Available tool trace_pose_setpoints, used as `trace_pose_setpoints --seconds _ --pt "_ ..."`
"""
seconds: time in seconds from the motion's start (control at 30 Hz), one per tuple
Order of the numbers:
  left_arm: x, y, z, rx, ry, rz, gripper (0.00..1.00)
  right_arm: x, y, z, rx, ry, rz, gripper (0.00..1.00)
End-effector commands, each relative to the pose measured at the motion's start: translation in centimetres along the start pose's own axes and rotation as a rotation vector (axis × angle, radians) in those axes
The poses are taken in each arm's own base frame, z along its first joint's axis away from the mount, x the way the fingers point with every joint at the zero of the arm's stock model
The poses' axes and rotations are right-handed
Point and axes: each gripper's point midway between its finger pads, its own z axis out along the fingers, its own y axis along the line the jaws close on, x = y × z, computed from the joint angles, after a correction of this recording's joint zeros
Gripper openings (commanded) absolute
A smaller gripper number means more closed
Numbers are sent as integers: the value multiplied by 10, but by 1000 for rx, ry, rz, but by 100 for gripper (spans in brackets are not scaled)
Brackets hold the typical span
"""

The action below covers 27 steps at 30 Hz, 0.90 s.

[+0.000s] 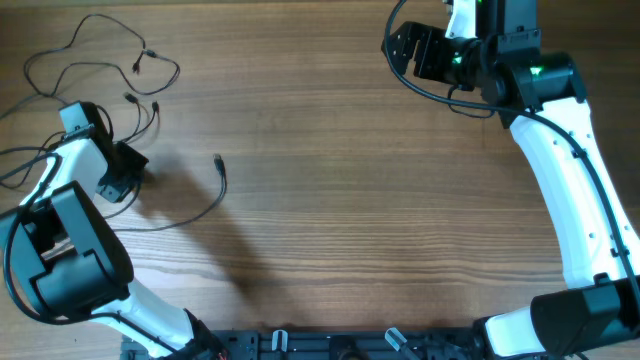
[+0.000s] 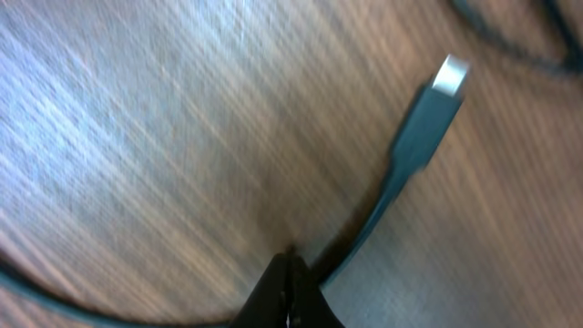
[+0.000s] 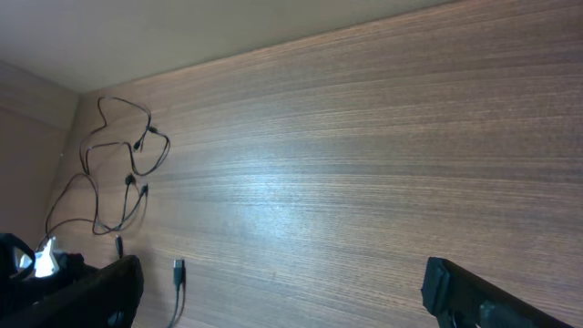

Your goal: Untangle cables

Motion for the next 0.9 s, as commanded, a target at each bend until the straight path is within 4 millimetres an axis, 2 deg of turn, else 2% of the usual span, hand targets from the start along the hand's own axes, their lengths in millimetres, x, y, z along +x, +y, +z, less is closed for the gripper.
trace_pose_setpoints --seconds 0.0,0.13,0.23,0.3,0.47,0.57,0.63,0.7,0.73,0.77,0.8,0.87 --pt "22 -8 2 5 71 65 4 0 -2 3 10 0 -14 100" --pt "49 -33 -1 62 141 176 4 0 -2 3 10 0 -14 100" --pt "66 -43 -4 56 173 227 4 0 -2 3 11 2 -13 100" --pt "78 -44 -6 40 203 253 4 0 -2 3 11 4 -12 100" --pt "90 -33 -17 2 247 262 4 1 -2 3 12 4 -13 99" --pt "75 -23 -30 -41 177 213 4 0 -2 3 11 2 -13 100" --pt "37 0 -51 -96 20 64 4 0 -2 3 11 1 -14 100" --pt "17 11 -65 -84 -52 7 7 0 -2 3 11 1 -14 100" --pt "6 18 -71 -72 -85 -28 22 0 -2 3 11 0 -14 100" --pt "-3 25 -75 -63 -111 -62 57 0 -2 3 11 0 -14 100" --pt "-17 38 -78 -58 -144 -117 69 -1 -2 3 11 0 -14 100" --pt "-32 62 -77 -70 -166 -194 75 0 -2 3 11 0 -14 100"
